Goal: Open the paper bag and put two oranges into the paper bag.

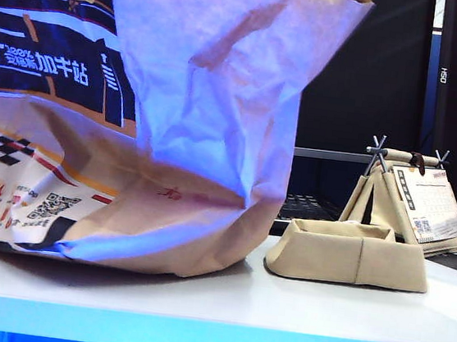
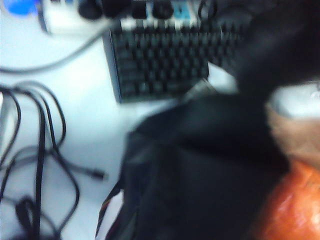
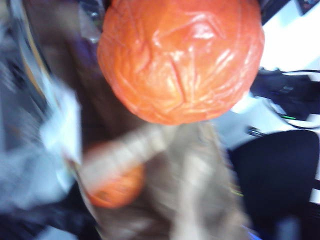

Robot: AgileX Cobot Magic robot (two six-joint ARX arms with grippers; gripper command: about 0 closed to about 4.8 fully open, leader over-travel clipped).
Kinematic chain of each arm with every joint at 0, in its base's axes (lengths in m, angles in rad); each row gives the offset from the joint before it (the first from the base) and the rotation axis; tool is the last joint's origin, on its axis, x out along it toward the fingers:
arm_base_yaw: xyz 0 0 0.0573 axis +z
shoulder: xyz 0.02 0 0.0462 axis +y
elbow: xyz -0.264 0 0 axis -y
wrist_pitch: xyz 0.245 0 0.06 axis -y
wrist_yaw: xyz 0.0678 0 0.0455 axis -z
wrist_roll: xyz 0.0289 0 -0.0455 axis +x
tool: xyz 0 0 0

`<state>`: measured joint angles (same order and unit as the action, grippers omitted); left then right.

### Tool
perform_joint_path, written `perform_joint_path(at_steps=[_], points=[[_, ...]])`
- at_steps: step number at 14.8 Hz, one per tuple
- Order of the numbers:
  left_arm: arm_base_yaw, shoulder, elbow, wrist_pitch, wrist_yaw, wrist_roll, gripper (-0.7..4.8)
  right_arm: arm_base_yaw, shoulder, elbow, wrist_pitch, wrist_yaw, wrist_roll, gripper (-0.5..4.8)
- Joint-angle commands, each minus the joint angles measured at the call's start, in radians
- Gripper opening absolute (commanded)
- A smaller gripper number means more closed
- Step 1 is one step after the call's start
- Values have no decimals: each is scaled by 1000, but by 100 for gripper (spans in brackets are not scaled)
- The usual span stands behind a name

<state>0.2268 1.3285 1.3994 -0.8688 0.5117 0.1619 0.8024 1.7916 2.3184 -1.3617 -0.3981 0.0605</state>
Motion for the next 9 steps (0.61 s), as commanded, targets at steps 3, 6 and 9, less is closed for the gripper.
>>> perform_joint_path(at_steps=[3,6,9], points=[[-2,-2,5,57,8,-21,-6,9,32,2,79,-19,0,-2],[-2,-2,5,69,8,-22,-6,18,87,1,56,-12,-1,-2],[-2,-2,11,70,8,-23,-6,13,106,1,8,214,-15,-1]])
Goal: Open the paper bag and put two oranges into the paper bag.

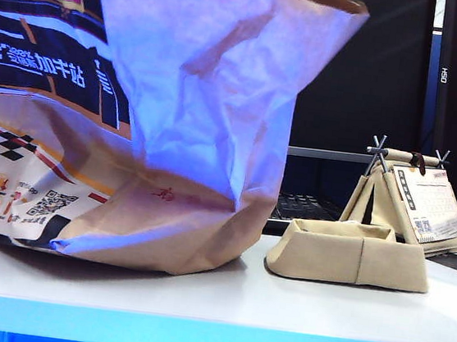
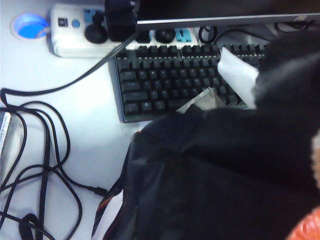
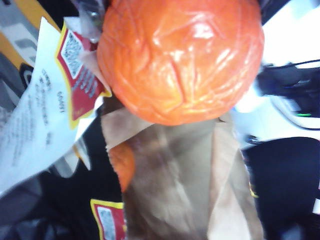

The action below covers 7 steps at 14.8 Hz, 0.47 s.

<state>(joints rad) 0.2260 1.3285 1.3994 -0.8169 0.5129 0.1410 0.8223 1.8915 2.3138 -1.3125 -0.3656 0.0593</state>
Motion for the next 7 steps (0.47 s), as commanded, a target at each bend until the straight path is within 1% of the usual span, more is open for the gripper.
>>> perform_joint_path(at_steps=[1,2,4,7], points=[[-1,-2,11,18,8,-5,-6,-18,10,5,-56,209,-27,-1],[-1,-2,11,18,8,-13,-6,-25,11,5,-59,208,-31,-1],[-1,-2,11,19,77,-27,-6,-46,23,5,-58,208,-34,-1],[-1,-2,25,19,77,-39,-6,-55,51,3,-56,207,-34,-1]])
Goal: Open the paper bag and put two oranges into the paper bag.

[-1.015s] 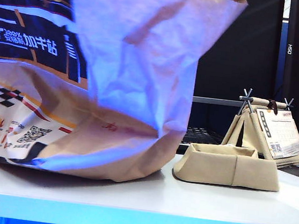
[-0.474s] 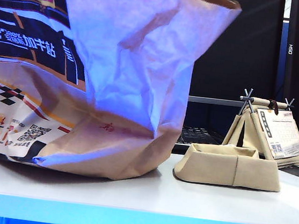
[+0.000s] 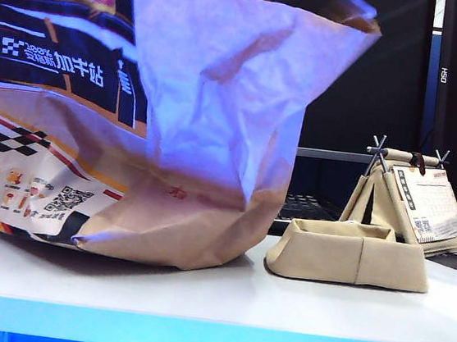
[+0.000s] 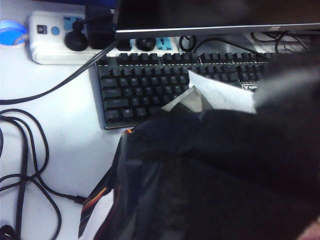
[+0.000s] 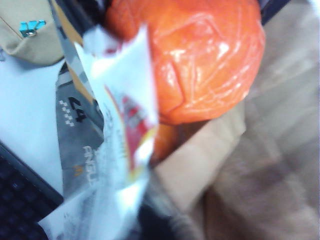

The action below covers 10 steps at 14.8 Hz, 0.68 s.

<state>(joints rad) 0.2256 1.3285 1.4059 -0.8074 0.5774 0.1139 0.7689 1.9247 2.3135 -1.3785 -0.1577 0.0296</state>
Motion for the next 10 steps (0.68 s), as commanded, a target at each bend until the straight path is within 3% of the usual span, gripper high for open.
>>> perform_joint_path(at_steps=[1,7,8,9,10], points=[[0,-2,28,9,13,-18,-6,-2,31,3,13,-1,-5,-1],[0,-2,47,5,11,-17,-6,-2,68,3,71,0,-8,2],[0,-2,47,6,10,-17,-6,-1,67,3,74,-1,-7,41],[0,-1,47,6,10,-17,-6,0,67,3,72,-32,-3,152],[2,7,47,10,6,-18,-6,2,67,3,72,-125,5,256]])
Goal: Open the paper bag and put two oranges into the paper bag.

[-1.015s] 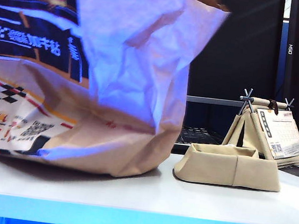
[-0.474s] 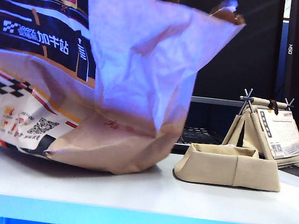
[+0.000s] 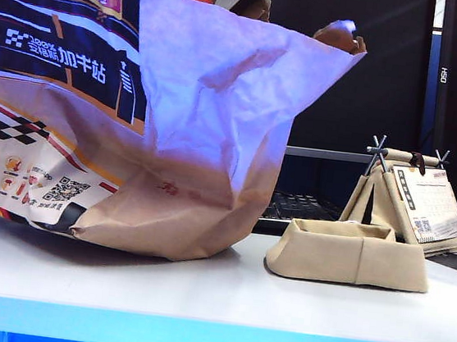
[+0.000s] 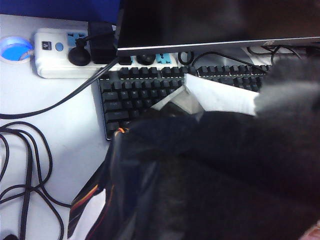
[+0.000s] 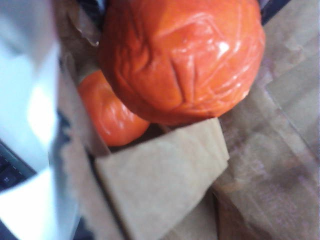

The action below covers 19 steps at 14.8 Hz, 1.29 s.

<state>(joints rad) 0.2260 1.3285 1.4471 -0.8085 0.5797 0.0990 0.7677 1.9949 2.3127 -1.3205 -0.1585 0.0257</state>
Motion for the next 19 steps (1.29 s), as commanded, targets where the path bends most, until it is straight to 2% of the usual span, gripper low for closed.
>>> perform_joint_path(at_steps=[1,2,3,8,11,14,16,17,18,19], points=[[1,11,6,10,0,-3,-6,5,-4,4,17,-183,11,258],[1,21,6,10,0,-4,-6,5,-5,4,21,-233,14,290],[1,31,6,10,0,-6,-6,8,-5,4,31,-241,16,334],[1,47,6,31,0,-26,-6,6,-5,4,137,-237,17,474],[1,48,6,86,0,-55,-4,6,-14,5,222,-237,28,473],[1,48,7,130,0,-84,141,6,-73,5,328,-227,27,471],[1,48,7,168,0,-113,177,5,-124,5,392,-194,26,471],[1,48,7,181,1,-123,216,-3,-147,5,406,-192,27,471],[1,48,7,192,1,-141,271,-11,-169,5,405,-189,27,471],[1,48,11,207,6,-169,413,-32,-203,5,397,-177,27,471]])
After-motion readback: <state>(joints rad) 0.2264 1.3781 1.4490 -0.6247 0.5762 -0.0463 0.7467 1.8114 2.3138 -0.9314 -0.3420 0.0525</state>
